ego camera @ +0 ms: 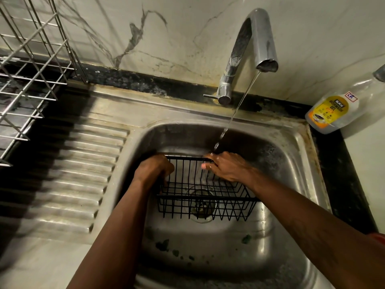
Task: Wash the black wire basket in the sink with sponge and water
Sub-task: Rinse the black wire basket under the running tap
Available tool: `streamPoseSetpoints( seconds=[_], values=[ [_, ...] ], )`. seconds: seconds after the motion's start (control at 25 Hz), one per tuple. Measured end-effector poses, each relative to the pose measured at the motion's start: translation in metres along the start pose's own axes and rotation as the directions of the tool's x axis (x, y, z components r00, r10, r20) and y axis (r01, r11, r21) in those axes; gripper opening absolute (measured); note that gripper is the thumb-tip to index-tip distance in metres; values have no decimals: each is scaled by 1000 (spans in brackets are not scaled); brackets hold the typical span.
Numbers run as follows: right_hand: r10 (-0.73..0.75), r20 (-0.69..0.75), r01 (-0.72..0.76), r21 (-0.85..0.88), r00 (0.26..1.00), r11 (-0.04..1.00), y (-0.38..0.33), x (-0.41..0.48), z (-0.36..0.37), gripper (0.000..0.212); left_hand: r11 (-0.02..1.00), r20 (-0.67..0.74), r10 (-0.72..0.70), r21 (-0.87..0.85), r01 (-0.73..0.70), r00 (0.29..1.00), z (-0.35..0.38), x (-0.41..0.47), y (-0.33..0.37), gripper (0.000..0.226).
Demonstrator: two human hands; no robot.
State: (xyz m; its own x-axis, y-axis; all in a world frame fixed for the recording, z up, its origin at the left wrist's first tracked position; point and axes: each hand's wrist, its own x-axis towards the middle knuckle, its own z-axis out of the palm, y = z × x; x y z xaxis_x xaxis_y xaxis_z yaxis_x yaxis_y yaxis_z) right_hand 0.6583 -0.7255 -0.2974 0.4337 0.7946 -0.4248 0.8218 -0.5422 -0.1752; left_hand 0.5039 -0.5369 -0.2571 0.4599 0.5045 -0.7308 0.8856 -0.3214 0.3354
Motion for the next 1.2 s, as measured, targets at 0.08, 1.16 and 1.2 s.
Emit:
streamPoseSetpoints(
  seconds=[0.08,1.16,1.2],
  values=[
    [32,27,-29,-102,999,994,4,0,2,70,1000,-37,-8,27,9,999,-1,-3,4,14],
    [11,-47,-2,178,999,984,-6,18,-24,58,803,-150,565,326,-499,811,17,38,1,34],
    [21,-85,-15,67,996,998,-9,18,-23,61,810,-154,556,321,-491,817,17,37,2,35]
  ],
)
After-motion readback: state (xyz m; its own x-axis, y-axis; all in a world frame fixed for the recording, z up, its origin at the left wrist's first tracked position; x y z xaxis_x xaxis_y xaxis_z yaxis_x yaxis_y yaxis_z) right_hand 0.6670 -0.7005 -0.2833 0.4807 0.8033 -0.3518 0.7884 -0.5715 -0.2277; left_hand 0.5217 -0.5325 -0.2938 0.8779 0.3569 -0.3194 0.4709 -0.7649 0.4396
